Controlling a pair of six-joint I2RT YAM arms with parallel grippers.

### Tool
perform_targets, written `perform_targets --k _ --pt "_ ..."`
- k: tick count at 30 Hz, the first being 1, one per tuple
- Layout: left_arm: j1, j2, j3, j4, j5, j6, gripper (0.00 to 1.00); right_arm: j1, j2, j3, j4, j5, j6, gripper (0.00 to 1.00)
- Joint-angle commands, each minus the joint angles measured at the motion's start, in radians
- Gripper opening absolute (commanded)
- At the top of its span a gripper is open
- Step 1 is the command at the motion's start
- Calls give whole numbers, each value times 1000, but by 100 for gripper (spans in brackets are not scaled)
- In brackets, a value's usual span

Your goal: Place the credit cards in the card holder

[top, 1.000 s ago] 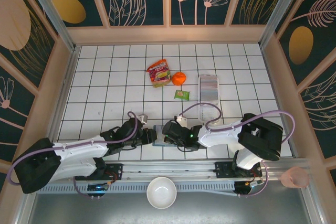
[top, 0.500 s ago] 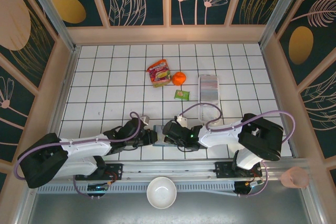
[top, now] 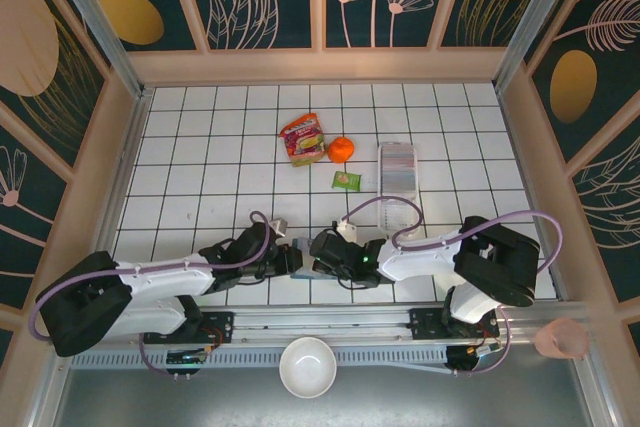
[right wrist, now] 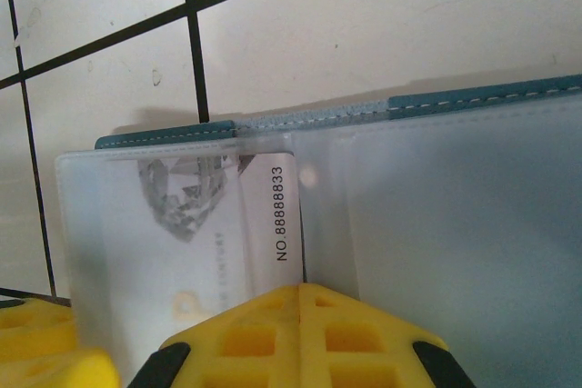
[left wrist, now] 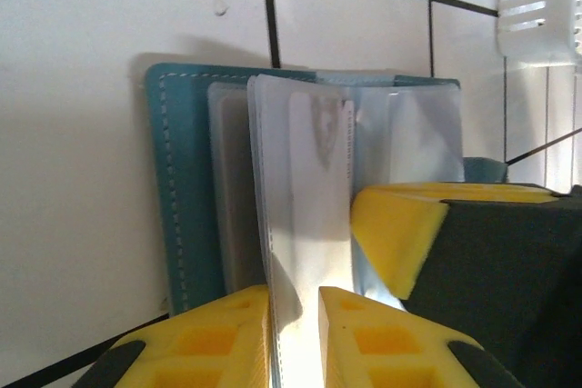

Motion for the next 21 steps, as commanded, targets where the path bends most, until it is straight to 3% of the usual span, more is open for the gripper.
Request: perform_targets --k 1,10,13,17,21 --pt "-3 -22 26 10 26 -4 19 -9 18 -36 -76 -22 12 0" --pt "-4 -26 16 -4 10 -3 14 -8 -23 -3 -95 -2 -30 3" --pt "-3 -32 8 -31 -23 4 15 -9 -67 33 -114 22 -72 12" --pt "-3 -34 -4 -36 -46 3 15 -7 -126 85 -178 56 -113 31" --pt "-3 -20 -4 -26 -43 5 15 -7 -180 78 -267 94 -105 39"
